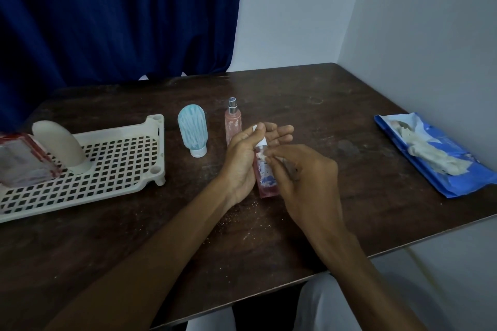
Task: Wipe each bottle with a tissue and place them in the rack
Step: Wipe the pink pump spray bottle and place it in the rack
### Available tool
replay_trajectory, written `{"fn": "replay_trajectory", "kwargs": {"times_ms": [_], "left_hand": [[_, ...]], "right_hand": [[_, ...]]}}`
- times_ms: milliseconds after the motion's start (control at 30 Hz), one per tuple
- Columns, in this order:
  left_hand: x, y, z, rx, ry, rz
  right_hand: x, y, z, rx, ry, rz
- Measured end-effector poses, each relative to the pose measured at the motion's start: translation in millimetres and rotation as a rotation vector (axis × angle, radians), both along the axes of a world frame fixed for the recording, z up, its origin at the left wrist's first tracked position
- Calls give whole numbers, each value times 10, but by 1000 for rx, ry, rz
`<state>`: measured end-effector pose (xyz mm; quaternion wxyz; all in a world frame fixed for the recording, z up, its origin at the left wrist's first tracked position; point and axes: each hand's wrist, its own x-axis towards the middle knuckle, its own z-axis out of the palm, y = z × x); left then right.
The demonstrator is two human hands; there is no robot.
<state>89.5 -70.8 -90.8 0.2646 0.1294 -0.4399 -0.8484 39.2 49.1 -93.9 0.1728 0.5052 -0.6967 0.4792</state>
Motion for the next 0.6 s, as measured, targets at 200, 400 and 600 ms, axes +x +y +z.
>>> {"fn": "replay_trajectory", "kwargs": {"times_ms": [200, 400, 600], "left_hand": [[-14, 11, -11, -72, -27, 38], [2, 32, -40, -94, -21, 45], [-39, 2, -41, -51, -14, 108]], "right_hand": [[-37, 247, -108, 89, -11, -11], [-71, 158, -81, 89, -68, -17], [116, 252, -216, 41, -28, -28]]}}
